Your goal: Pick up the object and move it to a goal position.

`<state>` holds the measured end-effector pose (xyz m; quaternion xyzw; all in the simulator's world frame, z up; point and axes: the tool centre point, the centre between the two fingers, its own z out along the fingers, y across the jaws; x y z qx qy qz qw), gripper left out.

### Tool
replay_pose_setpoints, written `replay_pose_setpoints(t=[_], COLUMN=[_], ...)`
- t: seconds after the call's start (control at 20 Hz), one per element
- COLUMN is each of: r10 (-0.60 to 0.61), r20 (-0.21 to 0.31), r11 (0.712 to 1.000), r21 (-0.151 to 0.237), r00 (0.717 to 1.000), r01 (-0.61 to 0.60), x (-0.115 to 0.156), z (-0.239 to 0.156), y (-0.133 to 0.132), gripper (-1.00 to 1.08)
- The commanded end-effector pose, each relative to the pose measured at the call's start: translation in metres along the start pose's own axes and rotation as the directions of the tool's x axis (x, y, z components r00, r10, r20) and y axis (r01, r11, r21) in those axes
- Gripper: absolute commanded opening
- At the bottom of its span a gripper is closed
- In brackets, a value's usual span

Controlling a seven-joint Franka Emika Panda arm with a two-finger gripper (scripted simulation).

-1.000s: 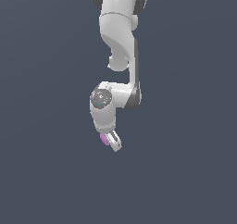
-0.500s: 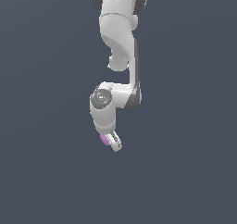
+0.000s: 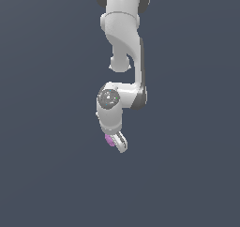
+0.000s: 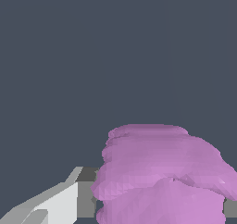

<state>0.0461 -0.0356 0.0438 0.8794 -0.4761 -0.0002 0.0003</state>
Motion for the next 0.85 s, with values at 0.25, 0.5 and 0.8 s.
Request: replay_pose_setpoints(t=[0.25,0.5,0.8], r10=[-0.002,-0.002,-0.002], r20=[0.0,0.0,0.0], r11=[1.0,1.0,1.0], r21=[0.001,0.001,0.001], r00=[1.0,1.0,1.0], r01=[0.002,0.002,0.002], x=[-0.051,-0.066,-0.062], z=[-0.007,-0.009,-0.008], y=[-0.025,-0.032,-0.032], gripper=[-1.0,-1.0,-1.0])
